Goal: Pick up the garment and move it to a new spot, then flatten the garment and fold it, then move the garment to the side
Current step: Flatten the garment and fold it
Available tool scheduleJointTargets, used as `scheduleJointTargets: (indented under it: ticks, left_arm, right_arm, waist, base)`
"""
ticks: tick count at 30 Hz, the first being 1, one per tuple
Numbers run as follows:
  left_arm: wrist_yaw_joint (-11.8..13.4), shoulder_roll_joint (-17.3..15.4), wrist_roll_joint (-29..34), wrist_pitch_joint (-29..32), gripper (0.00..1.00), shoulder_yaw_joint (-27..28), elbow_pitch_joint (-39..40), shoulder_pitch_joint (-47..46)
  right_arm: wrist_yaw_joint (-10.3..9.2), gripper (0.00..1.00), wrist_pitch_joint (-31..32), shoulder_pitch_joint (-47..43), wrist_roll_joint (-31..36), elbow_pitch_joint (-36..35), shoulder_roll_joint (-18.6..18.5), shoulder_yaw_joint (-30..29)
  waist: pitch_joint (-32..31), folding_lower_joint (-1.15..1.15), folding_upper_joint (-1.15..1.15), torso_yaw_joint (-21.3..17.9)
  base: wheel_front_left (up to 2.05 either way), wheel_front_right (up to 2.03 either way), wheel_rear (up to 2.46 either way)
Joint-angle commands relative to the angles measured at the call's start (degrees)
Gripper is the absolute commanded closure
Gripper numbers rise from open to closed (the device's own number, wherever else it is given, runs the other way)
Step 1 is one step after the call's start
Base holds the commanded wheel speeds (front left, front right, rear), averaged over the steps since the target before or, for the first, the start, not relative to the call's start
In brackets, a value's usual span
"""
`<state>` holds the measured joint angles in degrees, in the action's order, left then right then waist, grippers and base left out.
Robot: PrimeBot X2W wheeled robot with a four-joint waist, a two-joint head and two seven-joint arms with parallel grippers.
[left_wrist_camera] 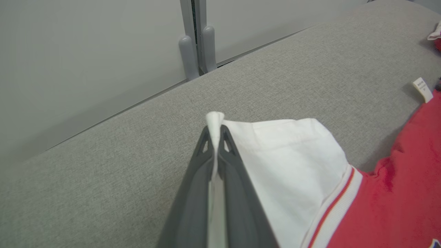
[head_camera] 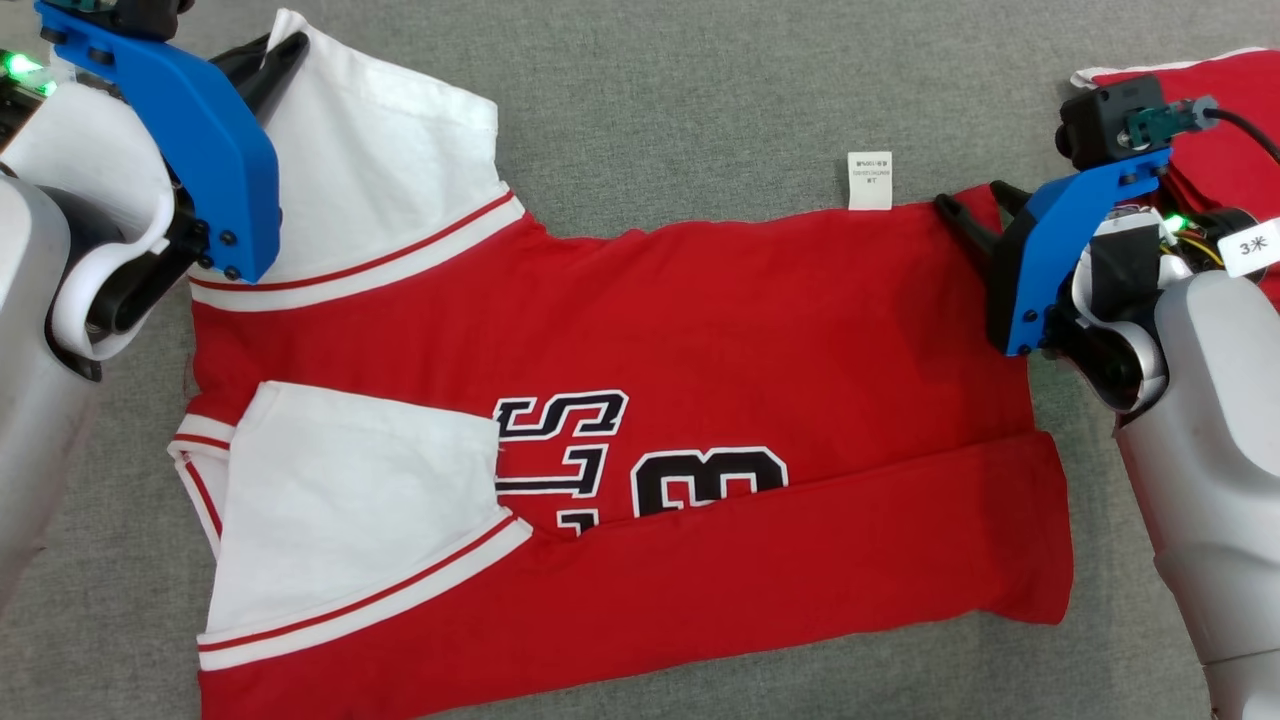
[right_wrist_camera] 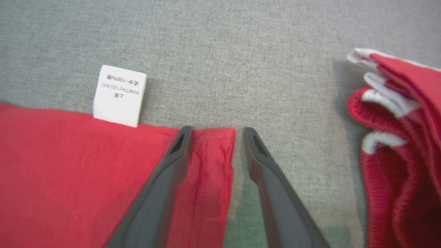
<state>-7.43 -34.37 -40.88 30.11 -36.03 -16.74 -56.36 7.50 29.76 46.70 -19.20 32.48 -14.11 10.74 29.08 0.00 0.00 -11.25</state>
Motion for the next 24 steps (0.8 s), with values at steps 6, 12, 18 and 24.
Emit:
scheduleJointTargets:
  ticks: [6,12,18,24]
  left_arm:
    - [-0.1,0.1,-1.0,-2.6,1.0,0.1,-0.3,0.0]
    - [-0.1,-0.2,-3.0,-6.5,1.0,0.6,1.0,2.8]
    - [-0.1,-1.9,-5.2,-11.6,1.0,1.2,5.6,10.9]
    - [2.1,-3.3,-6.4,-18.4,1.0,1.8,10.8,22.2]
  right_arm:
    - [-0.01,1.0,-0.8,0.8,-0.3,1.2,0.1,-2.3]
    - [-0.01,1.0,-5.0,-1.2,0.1,-0.7,-0.1,-1.3]
    - [-0.01,1.0,-10.6,-7.5,-0.8,-5.5,-1.5,1.0]
    - [-0.01,1.0,-15.4,-18.2,-0.8,-11.1,-2.2,-1.4]
  waist:
    - [-0.8,0.0,0.0,0.8]
    - [-3.6,0.0,0.0,1.4]
    - [-7.8,0.0,0.0,2.7]
    - [-12.9,0.0,0.0,4.3]
  base:
    - [0.0,0.0,0.0]
    - [0.0,0.0,0.0]
    - [0.0,0.0,0.0]
    - [0.0,0.0,0.0]
